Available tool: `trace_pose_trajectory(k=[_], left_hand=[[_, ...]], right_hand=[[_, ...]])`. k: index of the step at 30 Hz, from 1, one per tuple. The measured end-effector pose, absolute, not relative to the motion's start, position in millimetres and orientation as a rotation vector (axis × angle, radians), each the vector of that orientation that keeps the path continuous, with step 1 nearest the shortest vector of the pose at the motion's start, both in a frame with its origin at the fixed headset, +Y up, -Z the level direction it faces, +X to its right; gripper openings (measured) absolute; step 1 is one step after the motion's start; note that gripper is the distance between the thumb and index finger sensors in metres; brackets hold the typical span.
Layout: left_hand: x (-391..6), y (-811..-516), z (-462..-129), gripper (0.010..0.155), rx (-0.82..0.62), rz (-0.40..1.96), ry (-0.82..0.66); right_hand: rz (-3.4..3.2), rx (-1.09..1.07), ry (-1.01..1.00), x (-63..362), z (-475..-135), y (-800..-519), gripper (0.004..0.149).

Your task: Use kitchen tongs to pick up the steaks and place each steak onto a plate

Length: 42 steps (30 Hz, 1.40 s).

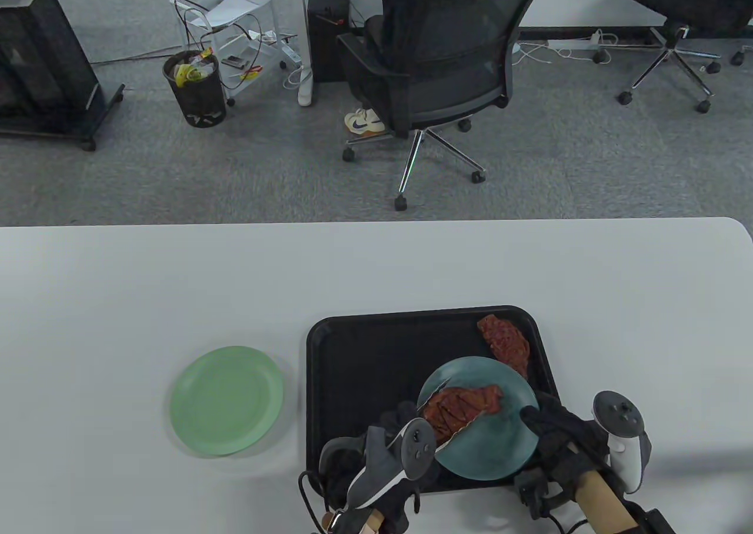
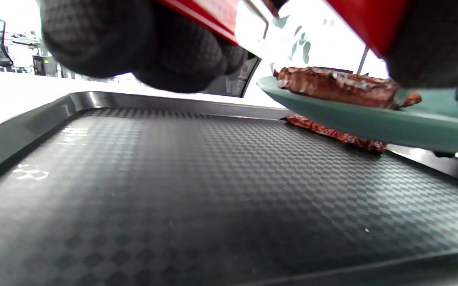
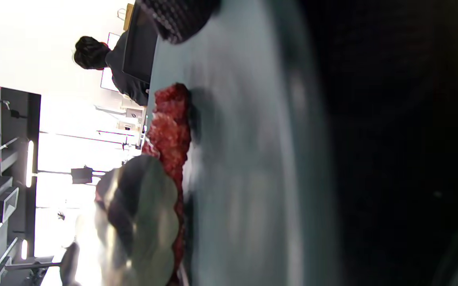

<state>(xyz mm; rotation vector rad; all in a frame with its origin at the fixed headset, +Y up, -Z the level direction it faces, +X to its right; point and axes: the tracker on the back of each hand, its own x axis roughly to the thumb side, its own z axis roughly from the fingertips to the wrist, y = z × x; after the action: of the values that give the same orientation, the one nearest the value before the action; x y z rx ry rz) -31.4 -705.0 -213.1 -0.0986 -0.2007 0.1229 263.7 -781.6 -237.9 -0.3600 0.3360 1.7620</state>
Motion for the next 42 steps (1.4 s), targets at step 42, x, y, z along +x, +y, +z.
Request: trace_pose_trajectory(k=[42], left_hand=[[-100,-730,-229,0.104,-0.159,0.264,0.097]], right_hand=[[1.528,-1.023,-0.12,453,-233,-817,0.051]])
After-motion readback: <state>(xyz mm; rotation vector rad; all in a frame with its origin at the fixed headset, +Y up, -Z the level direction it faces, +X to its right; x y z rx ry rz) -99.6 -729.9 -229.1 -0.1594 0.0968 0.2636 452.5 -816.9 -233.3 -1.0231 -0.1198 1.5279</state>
